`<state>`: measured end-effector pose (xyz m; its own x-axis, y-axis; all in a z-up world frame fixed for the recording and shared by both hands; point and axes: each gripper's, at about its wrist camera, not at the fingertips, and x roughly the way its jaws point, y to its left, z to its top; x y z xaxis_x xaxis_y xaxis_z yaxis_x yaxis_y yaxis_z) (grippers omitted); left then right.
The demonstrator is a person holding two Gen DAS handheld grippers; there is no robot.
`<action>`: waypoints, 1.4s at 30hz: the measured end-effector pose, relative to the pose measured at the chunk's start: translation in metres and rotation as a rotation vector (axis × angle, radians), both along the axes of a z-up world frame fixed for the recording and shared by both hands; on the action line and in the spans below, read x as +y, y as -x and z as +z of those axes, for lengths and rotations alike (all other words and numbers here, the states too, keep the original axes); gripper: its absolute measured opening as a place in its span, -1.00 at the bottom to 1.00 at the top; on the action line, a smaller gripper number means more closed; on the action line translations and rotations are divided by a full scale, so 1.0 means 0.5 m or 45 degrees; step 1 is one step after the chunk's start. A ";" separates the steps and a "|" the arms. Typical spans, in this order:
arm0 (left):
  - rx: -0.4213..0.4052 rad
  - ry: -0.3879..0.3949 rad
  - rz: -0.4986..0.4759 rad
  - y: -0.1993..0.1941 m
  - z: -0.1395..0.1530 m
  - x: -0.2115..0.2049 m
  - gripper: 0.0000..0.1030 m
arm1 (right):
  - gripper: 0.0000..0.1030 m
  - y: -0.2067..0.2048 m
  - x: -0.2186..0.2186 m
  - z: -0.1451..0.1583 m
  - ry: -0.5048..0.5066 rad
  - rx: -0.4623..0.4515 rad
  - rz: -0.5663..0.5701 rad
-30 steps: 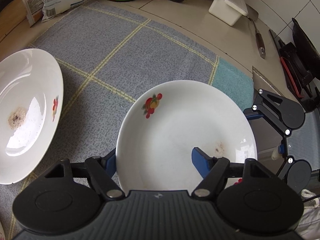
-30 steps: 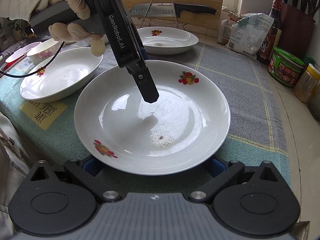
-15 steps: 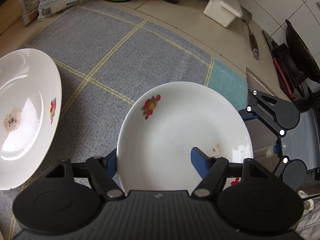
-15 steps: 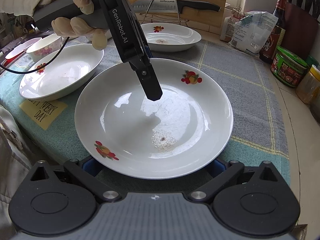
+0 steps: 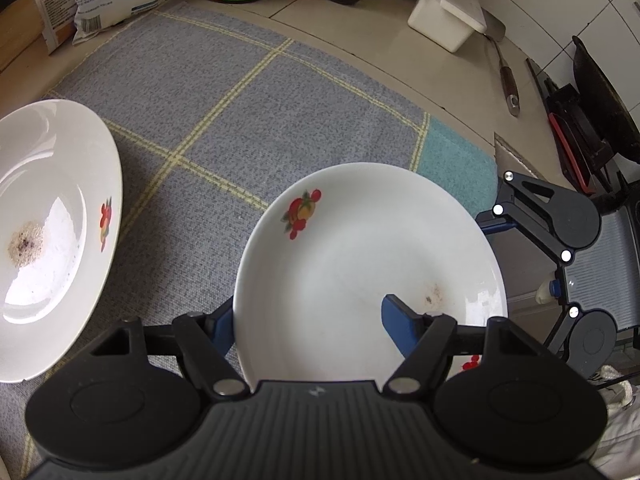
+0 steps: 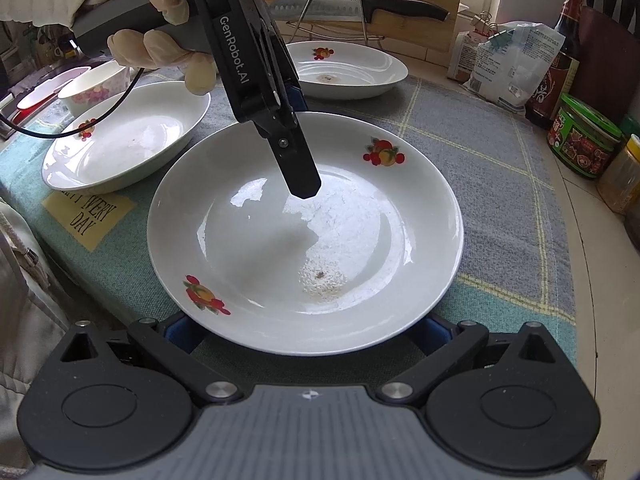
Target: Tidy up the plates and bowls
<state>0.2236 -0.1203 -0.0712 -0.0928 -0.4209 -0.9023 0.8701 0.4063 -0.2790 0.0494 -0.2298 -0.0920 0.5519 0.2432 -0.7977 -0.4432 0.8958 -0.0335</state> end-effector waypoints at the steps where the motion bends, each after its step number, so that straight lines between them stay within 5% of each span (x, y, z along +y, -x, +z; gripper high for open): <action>1: 0.000 0.000 -0.001 0.000 0.000 0.000 0.40 | 1.00 -0.002 0.000 0.000 -0.005 0.007 0.000; 42: -0.065 0.023 0.017 0.014 0.020 -0.004 0.40 | 1.00 -0.009 -0.009 0.019 0.027 -0.005 0.027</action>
<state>0.2165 -0.1225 -0.0610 -0.0411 -0.4381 -0.8980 0.8779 0.4132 -0.2418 0.0538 -0.2341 -0.0824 0.5497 0.2382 -0.8007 -0.4621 0.8852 -0.0538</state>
